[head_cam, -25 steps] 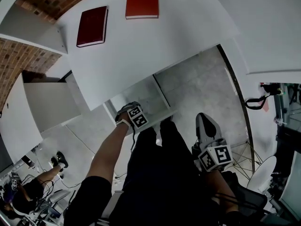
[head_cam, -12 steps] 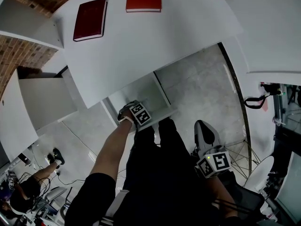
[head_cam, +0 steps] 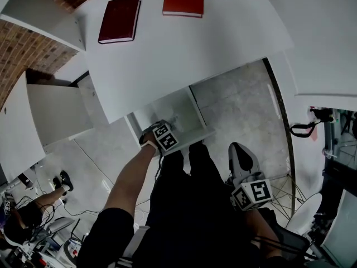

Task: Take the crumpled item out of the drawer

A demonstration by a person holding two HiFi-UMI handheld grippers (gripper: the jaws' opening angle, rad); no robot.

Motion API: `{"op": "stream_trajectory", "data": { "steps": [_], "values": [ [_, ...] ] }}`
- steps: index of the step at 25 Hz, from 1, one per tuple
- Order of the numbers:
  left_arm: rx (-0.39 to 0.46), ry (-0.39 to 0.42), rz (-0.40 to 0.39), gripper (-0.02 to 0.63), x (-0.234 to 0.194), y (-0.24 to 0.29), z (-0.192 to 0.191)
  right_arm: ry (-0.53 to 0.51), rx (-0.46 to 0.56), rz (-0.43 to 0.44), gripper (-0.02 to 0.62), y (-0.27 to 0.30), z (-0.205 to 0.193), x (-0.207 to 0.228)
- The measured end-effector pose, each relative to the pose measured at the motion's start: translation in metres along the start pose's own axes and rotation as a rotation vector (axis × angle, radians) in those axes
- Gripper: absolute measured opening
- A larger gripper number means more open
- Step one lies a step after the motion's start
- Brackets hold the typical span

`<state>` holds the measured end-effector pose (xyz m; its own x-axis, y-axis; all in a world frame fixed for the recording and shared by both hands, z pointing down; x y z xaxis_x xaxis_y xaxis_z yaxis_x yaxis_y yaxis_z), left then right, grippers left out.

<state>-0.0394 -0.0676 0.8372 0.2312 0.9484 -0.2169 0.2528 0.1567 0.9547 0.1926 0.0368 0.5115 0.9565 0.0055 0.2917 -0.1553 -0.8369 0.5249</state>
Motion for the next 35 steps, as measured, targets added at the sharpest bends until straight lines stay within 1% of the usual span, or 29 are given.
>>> {"op": "stream_trajectory", "data": {
  "steps": [8,14,16,19,24,28,31,35],
  "values": [
    [0.15,-0.067,0.052,0.006,-0.002,-0.065,0.002,-0.021,0.001,0.066,0.003,0.008,0.002,-0.014],
    [0.246,-0.075,0.11,0.006,0.012,-0.14,0.004,-0.047,0.02,0.131,0.003,0.016,0.011,-0.03],
    [0.273,-0.072,0.14,0.006,0.016,-0.164,0.002,-0.059,0.034,0.155,0.002,0.019,0.017,-0.038],
    [0.309,-0.046,0.219,0.006,0.015,-0.196,-0.003,-0.068,0.063,0.194,0.002,0.023,0.029,-0.052],
    [0.344,-0.028,0.324,0.006,-0.002,-0.253,-0.007,-0.084,0.121,0.239,0.002,0.03,0.053,-0.068],
    [0.349,-0.008,0.388,0.006,-0.018,-0.283,-0.008,-0.101,0.148,0.244,0.003,0.024,0.065,-0.074],
    [0.336,0.004,0.413,0.006,-0.035,-0.293,-0.007,-0.114,0.171,0.228,0.003,0.017,0.072,-0.076],
    [0.294,0.014,0.421,0.006,-0.067,-0.291,-0.005,-0.097,0.212,0.183,0.002,0.006,0.078,-0.071]
  ]
}}
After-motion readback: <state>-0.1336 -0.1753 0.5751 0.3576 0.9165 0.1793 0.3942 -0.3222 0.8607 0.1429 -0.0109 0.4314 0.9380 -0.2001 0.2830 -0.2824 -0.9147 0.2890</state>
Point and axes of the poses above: the fingertips, and each gripper's own axes: y forward along the fingers, x to its right, z out of its top, the point moved 9 cm from there along -y, backward along the fingers, and after that the axes turned 4 degrees about -z, right-handed, at the moved point
